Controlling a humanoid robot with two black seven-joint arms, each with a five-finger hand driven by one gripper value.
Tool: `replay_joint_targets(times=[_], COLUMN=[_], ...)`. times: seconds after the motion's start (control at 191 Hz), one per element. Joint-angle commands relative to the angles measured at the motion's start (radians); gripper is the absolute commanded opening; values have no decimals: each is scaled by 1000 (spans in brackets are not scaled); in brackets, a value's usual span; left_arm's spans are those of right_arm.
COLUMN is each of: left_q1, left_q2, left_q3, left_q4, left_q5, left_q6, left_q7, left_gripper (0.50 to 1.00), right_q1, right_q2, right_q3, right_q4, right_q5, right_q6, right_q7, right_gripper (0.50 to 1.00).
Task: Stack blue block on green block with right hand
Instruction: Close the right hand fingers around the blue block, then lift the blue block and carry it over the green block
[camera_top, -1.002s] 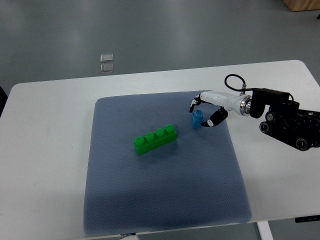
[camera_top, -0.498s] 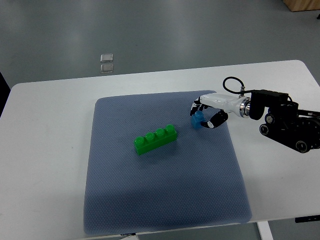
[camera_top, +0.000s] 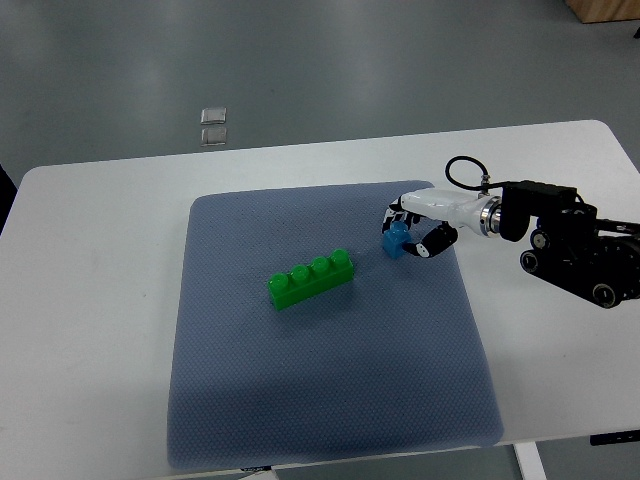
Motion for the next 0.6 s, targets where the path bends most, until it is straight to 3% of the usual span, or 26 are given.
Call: replay_joint_targets(times=[0.0,0.105,0.11,0.294,0.593], left_q1=[0,0,0,0,0], left_q2=[0,0,0,0,0], left_q3=[0,0,0,0,0], left_q4=[0,0,0,0,0], left_q5=[0,0,0,0,0], left_q6=[0,0,0,0,0], left_q7=[0,0,0,0,0], left_gripper=[1000,1000,1000,1000,1000], right_q1=[1,14,18,34,69], right_q2=[-3,0,-3,-9,-36], right_q3=[0,0,0,0,2], right_q4=[2,3,6,11,117], right_q5=[0,0,0,0,3], right_q6=[0,0,0,-2,-11], right_q7=[1,1,1,14,41], right_gripper=[580,574,550,509,509])
